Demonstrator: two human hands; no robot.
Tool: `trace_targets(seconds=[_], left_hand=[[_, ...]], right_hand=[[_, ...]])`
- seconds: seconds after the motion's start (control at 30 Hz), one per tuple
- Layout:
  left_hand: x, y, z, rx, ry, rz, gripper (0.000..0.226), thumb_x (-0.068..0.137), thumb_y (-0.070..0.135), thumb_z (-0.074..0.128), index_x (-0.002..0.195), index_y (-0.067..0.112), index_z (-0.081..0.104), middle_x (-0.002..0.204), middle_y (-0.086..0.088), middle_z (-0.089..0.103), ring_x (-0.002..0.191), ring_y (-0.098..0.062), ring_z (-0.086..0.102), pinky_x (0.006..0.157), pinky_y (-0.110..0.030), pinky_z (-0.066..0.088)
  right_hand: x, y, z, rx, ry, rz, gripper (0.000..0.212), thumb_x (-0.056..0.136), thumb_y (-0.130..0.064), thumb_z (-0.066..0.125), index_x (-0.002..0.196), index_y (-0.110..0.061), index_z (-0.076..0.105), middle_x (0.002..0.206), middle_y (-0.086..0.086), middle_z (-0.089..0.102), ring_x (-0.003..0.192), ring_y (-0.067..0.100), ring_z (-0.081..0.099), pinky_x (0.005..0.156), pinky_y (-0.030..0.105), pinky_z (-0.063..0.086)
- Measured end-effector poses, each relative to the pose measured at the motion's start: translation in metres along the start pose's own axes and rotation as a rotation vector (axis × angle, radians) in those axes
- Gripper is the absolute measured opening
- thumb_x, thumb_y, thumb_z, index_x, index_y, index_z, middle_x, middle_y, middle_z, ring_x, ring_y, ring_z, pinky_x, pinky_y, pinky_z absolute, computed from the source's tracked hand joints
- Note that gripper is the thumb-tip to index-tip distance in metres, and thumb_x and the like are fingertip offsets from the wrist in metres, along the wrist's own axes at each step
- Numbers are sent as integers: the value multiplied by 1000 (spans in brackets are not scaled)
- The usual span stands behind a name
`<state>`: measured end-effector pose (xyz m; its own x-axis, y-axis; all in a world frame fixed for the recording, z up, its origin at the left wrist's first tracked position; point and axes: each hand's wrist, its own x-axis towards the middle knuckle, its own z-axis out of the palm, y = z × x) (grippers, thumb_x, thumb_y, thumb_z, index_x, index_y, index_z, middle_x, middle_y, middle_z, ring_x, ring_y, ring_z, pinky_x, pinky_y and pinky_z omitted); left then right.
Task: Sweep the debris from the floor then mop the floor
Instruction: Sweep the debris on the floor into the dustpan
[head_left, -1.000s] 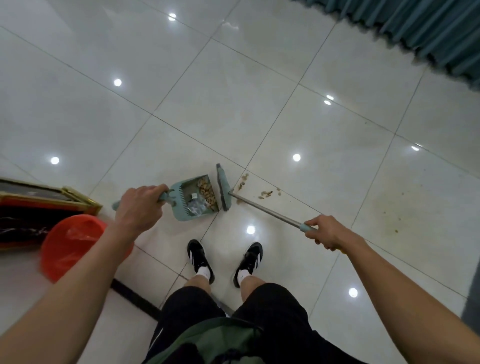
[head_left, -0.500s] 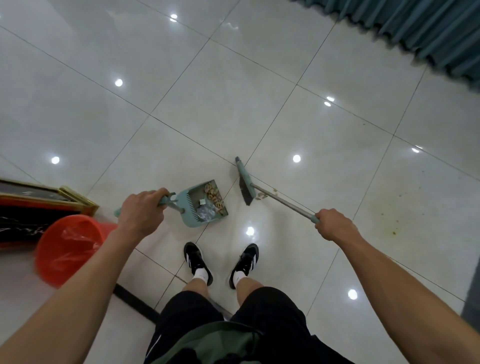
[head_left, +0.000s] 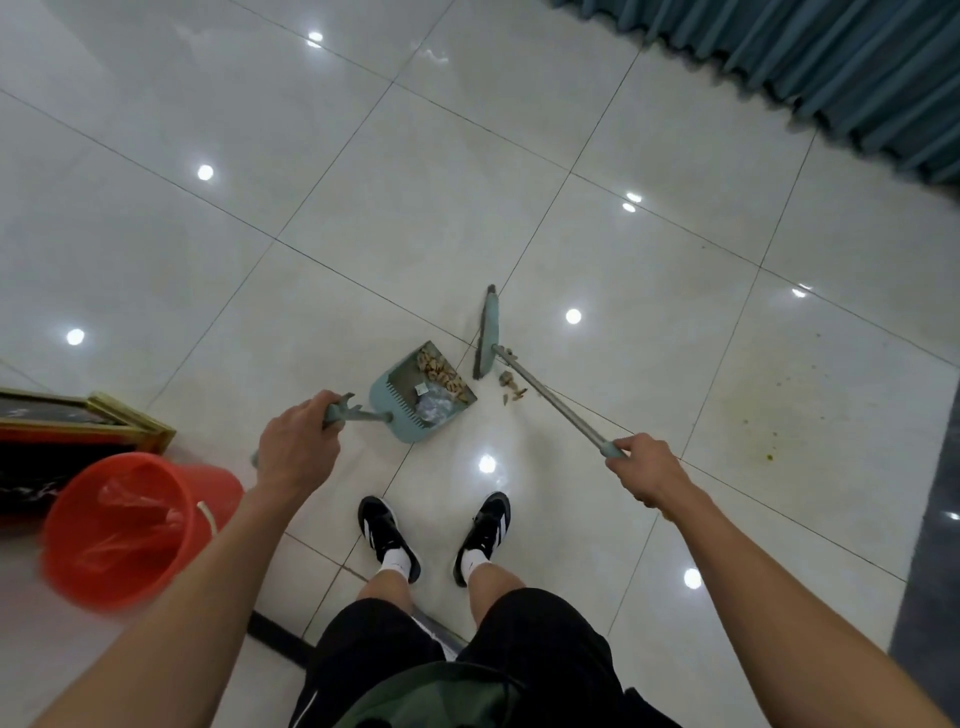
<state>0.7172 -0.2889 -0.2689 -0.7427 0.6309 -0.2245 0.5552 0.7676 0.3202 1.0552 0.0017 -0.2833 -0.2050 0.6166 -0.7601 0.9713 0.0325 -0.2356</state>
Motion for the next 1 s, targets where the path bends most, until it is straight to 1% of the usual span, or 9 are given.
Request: trace_targets(seconds=[0.1, 0.3, 0.37, 0.47, 0.57, 0.67, 0.77, 0.9, 1.0], left_hand=[[-1, 5, 11, -57, -43, -31, 17, 92, 16, 60, 107, 25, 61, 82, 1, 65, 67, -20, 50, 60, -34, 38], [-2, -1, 20, -105, -172, -71, 15, 90, 21, 61, 100, 26, 51, 87, 2, 63, 74, -20, 57, 66, -40, 51], [-1, -8, 20, -110, -257, -162, 20, 88, 30, 62, 103, 29, 48, 91, 1, 64, 75, -21, 58, 65, -37, 51], [-5, -20, 21, -118, -357, -256, 41, 87, 52, 60, 122, 35, 51, 103, -1, 66, 89, -28, 63, 76, -39, 51], [-11, -29, 25, -213, -311, -306, 37, 90, 50, 56, 124, 37, 62, 98, -3, 71, 89, -30, 63, 79, -39, 52], [-15, -36, 20, -300, -240, -351, 23, 90, 42, 58, 109, 36, 70, 81, 1, 70, 79, -27, 65, 74, -37, 52], [-15, -39, 12, -333, -185, -376, 16, 88, 35, 58, 94, 30, 71, 73, 2, 68, 72, -25, 64, 72, -40, 54], [-23, -36, 9, -350, -84, -332, 23, 93, 30, 58, 112, 28, 71, 65, 7, 63, 60, -15, 59, 55, -30, 44], [-40, -38, 13, -398, -1, -312, 31, 95, 27, 58, 124, 22, 67, 65, 10, 60, 58, -9, 56, 50, -23, 38]], right_hand=[[-8, -13, 21, 153, -10, 11, 41, 92, -25, 57, 133, -21, 60, 75, 10, 62, 48, 22, 47, 43, 25, 39], [-22, -35, 55, 280, -2, -17, 33, 95, -25, 58, 126, -19, 65, 69, 10, 62, 44, 18, 45, 39, 24, 40], [-26, -39, 63, 301, 2, -21, 32, 96, -25, 58, 127, -19, 65, 69, 10, 62, 44, 16, 45, 39, 24, 40], [-31, -44, 73, 313, 7, -15, 36, 97, -23, 58, 133, -19, 61, 69, 10, 61, 45, 16, 45, 38, 23, 40], [-34, -46, 79, 330, 12, -3, 36, 97, -23, 58, 133, -19, 61, 69, 10, 61, 45, 16, 45, 38, 23, 40], [-36, -46, 83, 349, 21, 2, 34, 97, -22, 58, 130, -19, 62, 68, 10, 61, 44, 17, 45, 39, 24, 41], [-38, -44, 84, 354, 43, 3, 35, 97, -21, 57, 132, -19, 61, 68, 11, 62, 44, 17, 46, 39, 25, 42], [-39, -44, 87, 373, 87, 16, 37, 97, -22, 58, 135, -18, 60, 70, 13, 64, 45, 18, 48, 39, 25, 44], [-40, -47, 91, 424, 115, 31, 37, 98, -23, 58, 135, -18, 60, 69, 12, 64, 45, 18, 48, 39, 25, 44]])
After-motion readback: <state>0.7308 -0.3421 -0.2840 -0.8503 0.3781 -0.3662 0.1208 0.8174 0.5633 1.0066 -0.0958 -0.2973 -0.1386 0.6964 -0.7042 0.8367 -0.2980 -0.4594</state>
